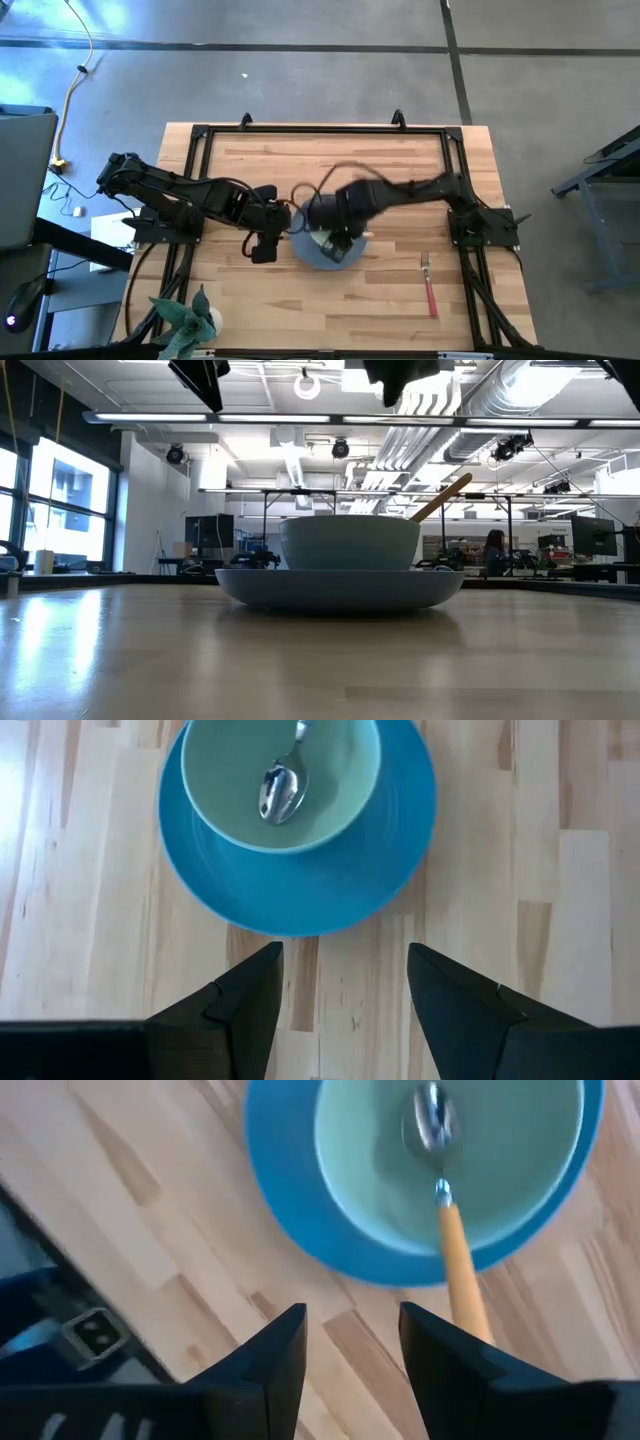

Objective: Set table place
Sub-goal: Move the red fork to the left of the blue plate

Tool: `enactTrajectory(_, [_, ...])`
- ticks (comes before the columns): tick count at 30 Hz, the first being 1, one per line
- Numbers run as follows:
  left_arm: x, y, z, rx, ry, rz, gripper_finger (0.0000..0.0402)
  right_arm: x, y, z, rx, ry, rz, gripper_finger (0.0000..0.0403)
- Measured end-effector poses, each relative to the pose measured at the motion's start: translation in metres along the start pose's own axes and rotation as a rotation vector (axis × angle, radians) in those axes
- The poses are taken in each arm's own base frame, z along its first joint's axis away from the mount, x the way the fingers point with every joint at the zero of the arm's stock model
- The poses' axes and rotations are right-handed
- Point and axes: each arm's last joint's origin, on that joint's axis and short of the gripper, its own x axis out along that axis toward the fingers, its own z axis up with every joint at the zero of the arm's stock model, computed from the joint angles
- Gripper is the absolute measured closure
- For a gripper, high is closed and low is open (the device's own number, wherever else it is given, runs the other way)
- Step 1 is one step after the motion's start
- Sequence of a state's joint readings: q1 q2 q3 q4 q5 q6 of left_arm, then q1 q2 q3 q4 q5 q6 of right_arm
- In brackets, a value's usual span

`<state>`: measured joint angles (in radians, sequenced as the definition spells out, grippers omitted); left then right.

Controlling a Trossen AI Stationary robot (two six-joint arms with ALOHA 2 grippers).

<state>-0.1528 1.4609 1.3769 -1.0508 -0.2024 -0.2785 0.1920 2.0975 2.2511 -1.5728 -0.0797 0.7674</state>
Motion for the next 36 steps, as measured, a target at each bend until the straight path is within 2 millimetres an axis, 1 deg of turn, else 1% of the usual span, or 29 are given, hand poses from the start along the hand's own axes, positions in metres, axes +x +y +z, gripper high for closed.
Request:
enactTrajectory(4, [0.000,0.001,0.000,0.008,0.000,0.002,0.0199,0.022,0.017,-0.027,0.046,0.045,-0.076,0.0251])
enactTrajectory(7, [0.000,0.001,0.000,0.025,0.001,-0.001,0.0199,0.028,0.020,-0.056,0.145,0.085,-0.124,0.0251])
enactTrajectory(9, [0.000,0.000,0.000,0.038,0.001,-0.009,0.0199,0.025,0.018,-0.080,0.247,0.095,-0.153,0.0251])
enactTrajectory(14, [0.000,0.000,0.000,0.061,0.001,-0.010,0.0199,0.006,0.007,-0.150,0.518,0.063,-0.186,0.0251])
enactTrajectory(16, [0.000,0.000,0.000,0.062,0.002,-0.010,0.0199,0.002,0.001,-0.175,0.618,0.045,-0.199,0.0251])
enactTrajectory(18, [0.000,0.000,0.000,0.062,0.001,-0.010,0.0199,0.002,-0.005,-0.198,0.698,0.029,-0.214,0.0251])
enactTrajectory(21, [0.000,0.000,0.001,0.047,-0.005,-0.012,0.0199,0.010,-0.009,-0.226,0.772,0.021,-0.219,0.0251])
enactTrajectory(24, [0.000,0.000,0.001,0.018,-0.012,-0.011,0.0199,0.025,-0.008,-0.246,0.820,0.031,-0.187,0.0251])
enactTrajectory(27, [0.000,0.000,0.002,-0.010,-0.021,-0.012,0.0199,0.046,-0.006,-0.258,0.847,0.040,-0.158,0.0251])
enactTrajectory(30, [0.000,-0.001,0.004,-0.023,-0.035,-0.017,0.0199,0.068,-0.006,-0.265,0.865,0.055,-0.115,0.0248])
enactTrajectory(32, [0.000,-0.001,0.004,-0.033,-0.037,-0.017,0.0199,0.081,-0.009,-0.267,0.860,0.056,-0.114,0.0243])
enactTrajectory(36, [0.000,-0.001,0.005,-0.045,-0.045,-0.020,0.0199,0.106,-0.025,-0.271,0.866,0.083,-0.204,0.0230])
